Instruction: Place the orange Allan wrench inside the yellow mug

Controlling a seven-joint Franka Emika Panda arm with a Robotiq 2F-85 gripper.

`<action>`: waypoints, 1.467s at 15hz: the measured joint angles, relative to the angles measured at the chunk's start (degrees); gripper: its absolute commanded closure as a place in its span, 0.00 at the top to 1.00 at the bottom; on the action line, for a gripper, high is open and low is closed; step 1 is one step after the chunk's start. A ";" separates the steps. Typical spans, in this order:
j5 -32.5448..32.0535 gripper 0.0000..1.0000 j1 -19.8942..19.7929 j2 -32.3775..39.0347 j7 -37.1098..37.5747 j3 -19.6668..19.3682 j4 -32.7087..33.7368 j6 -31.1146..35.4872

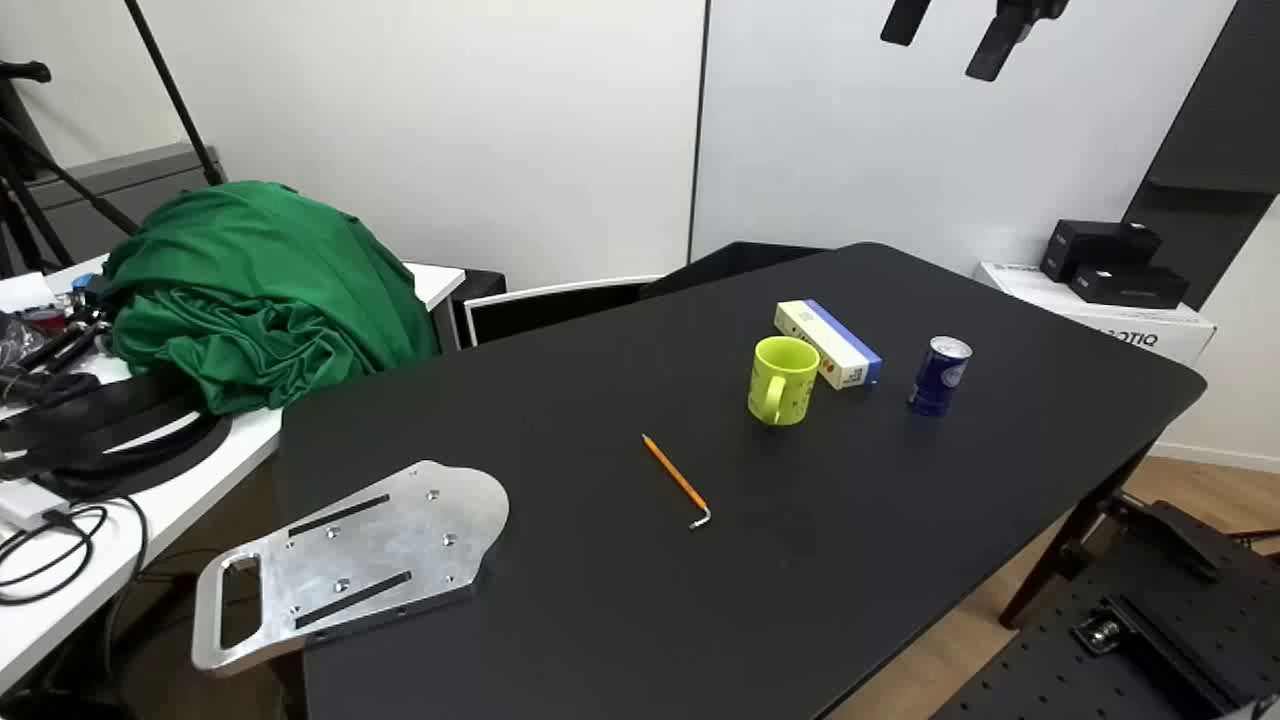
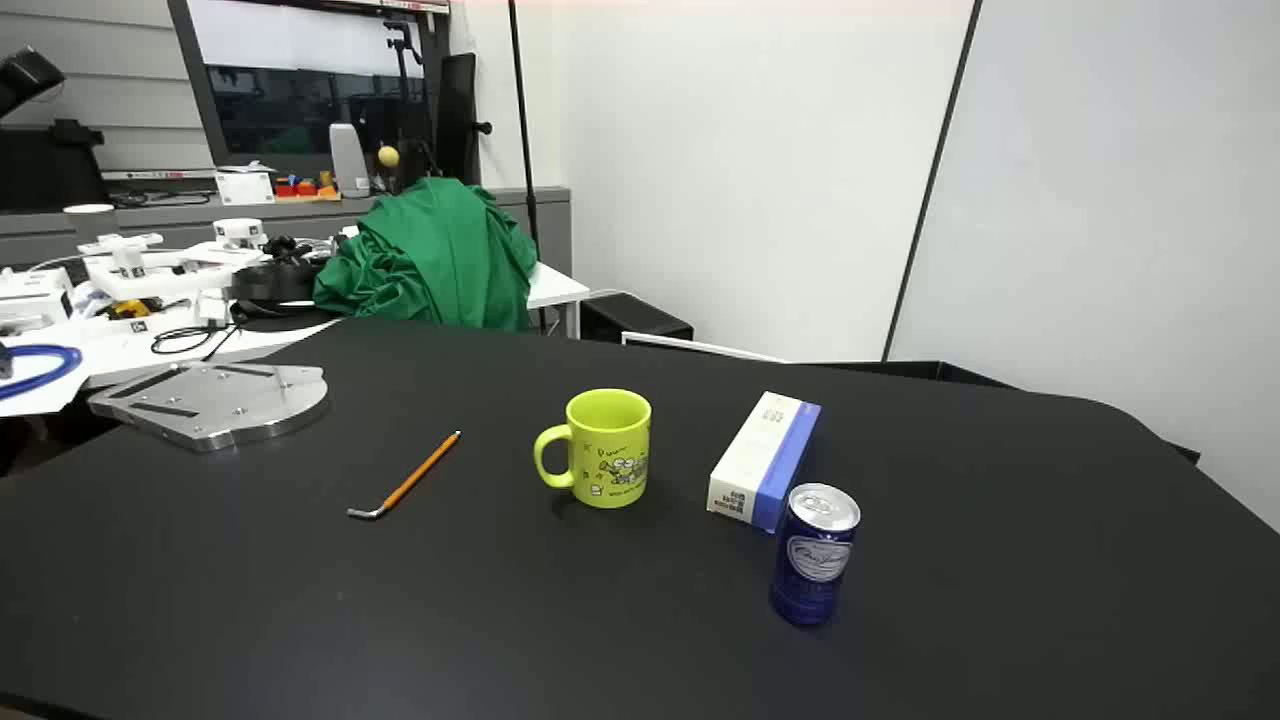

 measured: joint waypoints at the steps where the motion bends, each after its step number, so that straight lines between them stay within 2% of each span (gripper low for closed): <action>1: 0.00 1.00 0.00 -0.05 0.00 0.00 0.01 0.07; 13: -0.01 1.00 -0.18 0.76 -0.06 0.41 0.03 1.51; 17: -0.13 1.00 -0.36 6.47 -0.03 1.94 0.42 9.10; 22: -0.20 1.00 -0.29 19.09 0.08 4.35 3.49 17.21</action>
